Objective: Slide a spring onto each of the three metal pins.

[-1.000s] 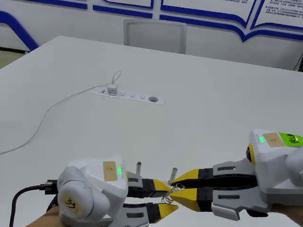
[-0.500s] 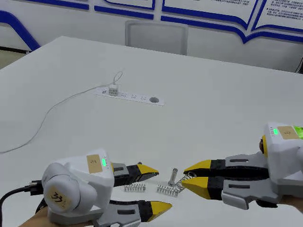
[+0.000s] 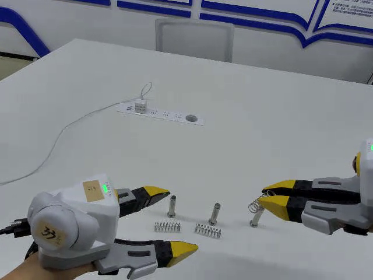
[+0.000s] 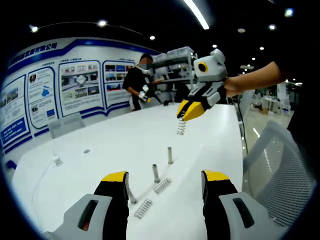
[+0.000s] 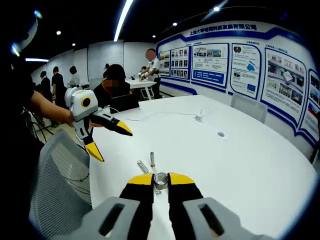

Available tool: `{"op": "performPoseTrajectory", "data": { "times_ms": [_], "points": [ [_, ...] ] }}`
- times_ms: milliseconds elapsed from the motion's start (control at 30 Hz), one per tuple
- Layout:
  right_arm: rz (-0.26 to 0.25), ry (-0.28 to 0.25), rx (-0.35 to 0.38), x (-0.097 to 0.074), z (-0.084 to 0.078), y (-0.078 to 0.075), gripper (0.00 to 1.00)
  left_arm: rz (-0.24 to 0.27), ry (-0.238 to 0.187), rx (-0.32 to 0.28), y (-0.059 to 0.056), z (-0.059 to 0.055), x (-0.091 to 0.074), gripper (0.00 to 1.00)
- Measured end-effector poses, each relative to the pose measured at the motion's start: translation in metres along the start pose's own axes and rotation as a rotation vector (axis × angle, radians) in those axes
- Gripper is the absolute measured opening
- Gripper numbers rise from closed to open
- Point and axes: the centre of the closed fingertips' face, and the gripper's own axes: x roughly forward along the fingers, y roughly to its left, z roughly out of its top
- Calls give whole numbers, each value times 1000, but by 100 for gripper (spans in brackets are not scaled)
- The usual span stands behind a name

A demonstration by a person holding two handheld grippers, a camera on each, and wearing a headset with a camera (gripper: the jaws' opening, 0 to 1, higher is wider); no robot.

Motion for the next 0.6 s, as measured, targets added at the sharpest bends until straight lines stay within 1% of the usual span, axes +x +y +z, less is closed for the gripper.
{"op": "performPoseTrajectory", "data": {
  "times_ms": [67,100,167,233,300,367,400,500,600],
  "points": [
    [-16,-3,5,-2,0,-7,10,19,-18,-18,4,1,-2,62],
    [-32,-2,7,-3,-1,-12,10,27,-25,-29,6,1,-3,65],
    [-46,5,17,-4,-3,-16,10,36,-27,-41,8,0,-3,70],
    [-66,13,22,-5,-5,-23,10,47,-24,-38,10,-2,-4,73],
    [-90,23,32,-5,-9,-30,10,64,-33,-30,12,-2,-7,74],
    [-108,30,42,-6,-11,-35,10,76,-47,-44,15,-2,-8,75],
    [-116,33,45,-6,-13,-37,10,80,-49,-49,15,-3,-8,78],
    [-132,44,58,-5,-18,-42,10,94,-40,-60,17,-7,-9,85],
    [-135,52,77,-3,-23,-45,10,98,-28,-76,17,-14,-9,88]
  ]
}}
